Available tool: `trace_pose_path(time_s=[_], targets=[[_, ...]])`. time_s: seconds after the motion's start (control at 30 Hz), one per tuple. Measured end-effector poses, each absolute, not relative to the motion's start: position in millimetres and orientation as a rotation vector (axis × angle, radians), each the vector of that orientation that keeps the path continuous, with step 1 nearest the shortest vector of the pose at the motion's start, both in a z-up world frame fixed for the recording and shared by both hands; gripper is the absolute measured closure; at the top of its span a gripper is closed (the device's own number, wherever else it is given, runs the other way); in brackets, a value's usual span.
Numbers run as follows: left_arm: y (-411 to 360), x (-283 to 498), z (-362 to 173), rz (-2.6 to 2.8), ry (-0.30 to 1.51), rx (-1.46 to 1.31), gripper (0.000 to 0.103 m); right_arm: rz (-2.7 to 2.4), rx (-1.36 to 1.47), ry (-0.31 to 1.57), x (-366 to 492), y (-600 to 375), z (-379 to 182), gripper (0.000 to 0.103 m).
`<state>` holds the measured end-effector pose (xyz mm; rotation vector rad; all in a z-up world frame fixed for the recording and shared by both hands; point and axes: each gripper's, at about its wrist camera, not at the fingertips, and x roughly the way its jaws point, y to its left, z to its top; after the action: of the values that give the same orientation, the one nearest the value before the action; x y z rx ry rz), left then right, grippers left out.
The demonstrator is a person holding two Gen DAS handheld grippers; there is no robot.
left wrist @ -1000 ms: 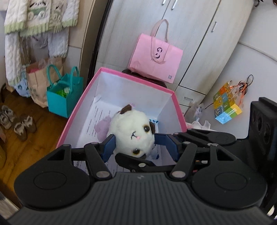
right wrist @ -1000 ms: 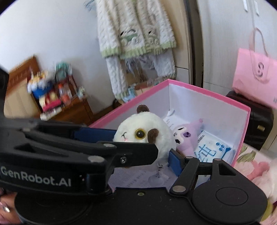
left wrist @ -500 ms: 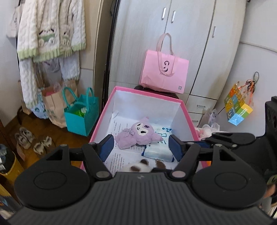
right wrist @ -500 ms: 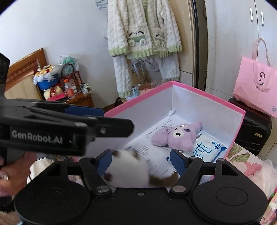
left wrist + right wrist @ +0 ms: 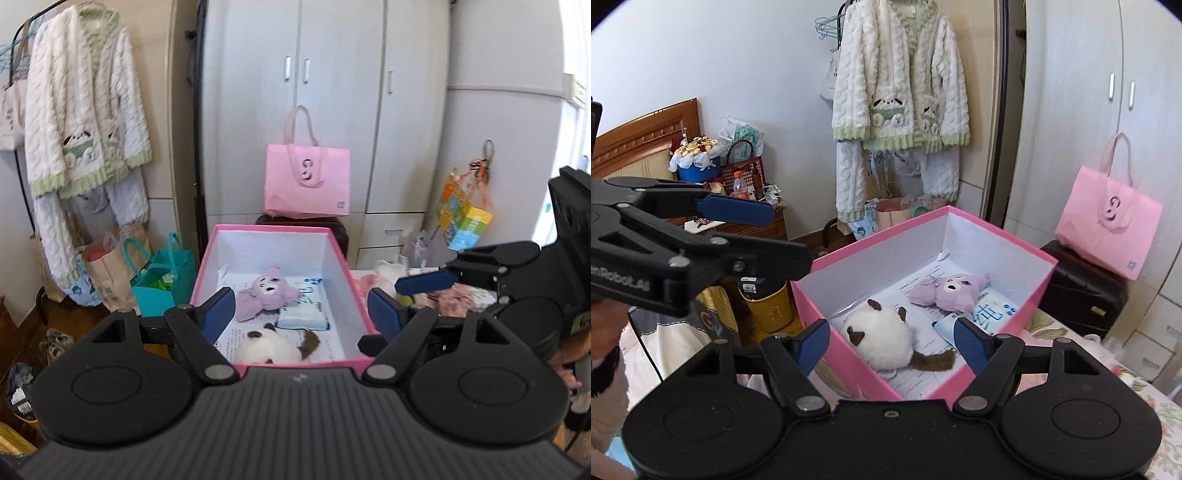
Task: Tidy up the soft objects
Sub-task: 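Move the left tool toward the orange sponge while the right tool approaches the pink scrunchie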
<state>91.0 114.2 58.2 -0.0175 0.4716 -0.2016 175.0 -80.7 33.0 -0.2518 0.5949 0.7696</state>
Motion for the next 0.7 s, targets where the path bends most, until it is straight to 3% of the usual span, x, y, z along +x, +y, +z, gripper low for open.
trace_pose_path(time_s=[0.7], targets=[[23, 36, 63, -0.488, 0.489, 0.120, 0.021, 0.613, -0.068, 0.522, 108, -242, 50, 0.025]])
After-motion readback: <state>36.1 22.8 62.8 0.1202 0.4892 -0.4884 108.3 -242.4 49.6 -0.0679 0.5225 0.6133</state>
